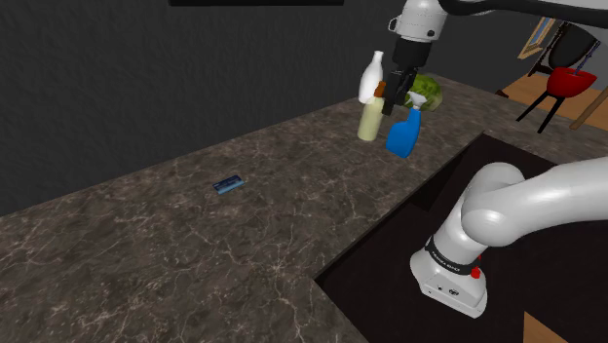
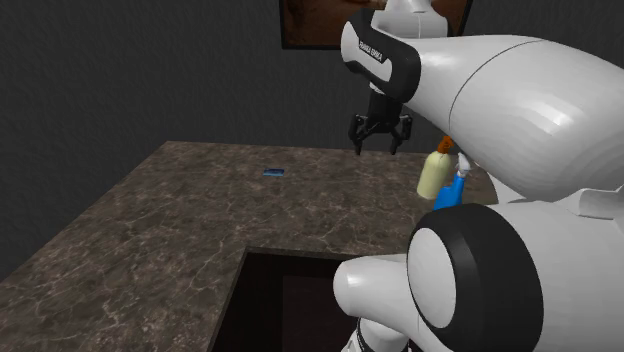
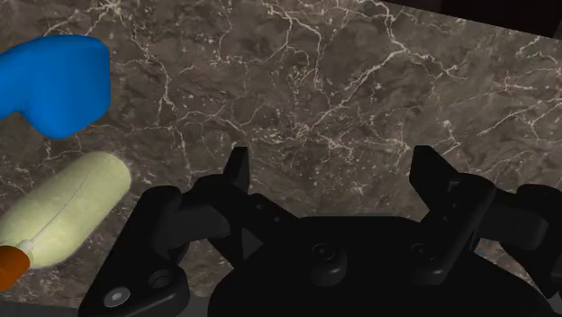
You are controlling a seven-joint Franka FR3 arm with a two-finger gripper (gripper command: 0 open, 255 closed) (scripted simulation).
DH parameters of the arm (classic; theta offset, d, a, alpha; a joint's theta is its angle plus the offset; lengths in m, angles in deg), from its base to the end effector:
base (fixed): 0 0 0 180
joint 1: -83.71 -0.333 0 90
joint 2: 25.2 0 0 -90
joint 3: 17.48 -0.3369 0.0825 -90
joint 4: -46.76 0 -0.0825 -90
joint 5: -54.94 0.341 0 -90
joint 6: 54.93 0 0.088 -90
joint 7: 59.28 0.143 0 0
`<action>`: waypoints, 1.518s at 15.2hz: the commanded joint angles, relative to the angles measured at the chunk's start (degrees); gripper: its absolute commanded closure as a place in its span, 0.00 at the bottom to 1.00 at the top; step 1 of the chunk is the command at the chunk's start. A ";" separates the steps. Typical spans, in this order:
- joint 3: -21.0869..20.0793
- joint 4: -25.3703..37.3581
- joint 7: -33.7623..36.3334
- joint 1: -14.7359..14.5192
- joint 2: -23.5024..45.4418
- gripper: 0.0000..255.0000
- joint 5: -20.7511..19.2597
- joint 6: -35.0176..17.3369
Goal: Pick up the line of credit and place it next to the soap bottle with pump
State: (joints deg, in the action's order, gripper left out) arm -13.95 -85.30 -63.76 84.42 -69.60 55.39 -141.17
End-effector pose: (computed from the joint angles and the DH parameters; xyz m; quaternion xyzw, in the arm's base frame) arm 0.2443 -0.0234 0.5822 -0.9995 -0.0114 0.0111 0.0263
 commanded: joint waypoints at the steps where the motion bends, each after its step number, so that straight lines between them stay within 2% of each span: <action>1: 0.00 0.00 0.00 0.00 0.00 0.00 0.00 0.00; 7: 3.79 -4.64 -10.80 -4.06 6.04 0.00 1.43 -14.29; 13: 7.32 -5.77 -22.57 -9.05 14.93 0.00 5.01 -27.34; 18: 9.96 -4.16 -33.67 -13.92 23.68 0.00 10.31 -36.31; 23: 11.85 -0.44 -46.16 -18.78 32.96 0.00 18.00 -42.72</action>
State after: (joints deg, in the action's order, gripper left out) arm -2.39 -86.81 -107.24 66.62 -38.47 71.69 -182.93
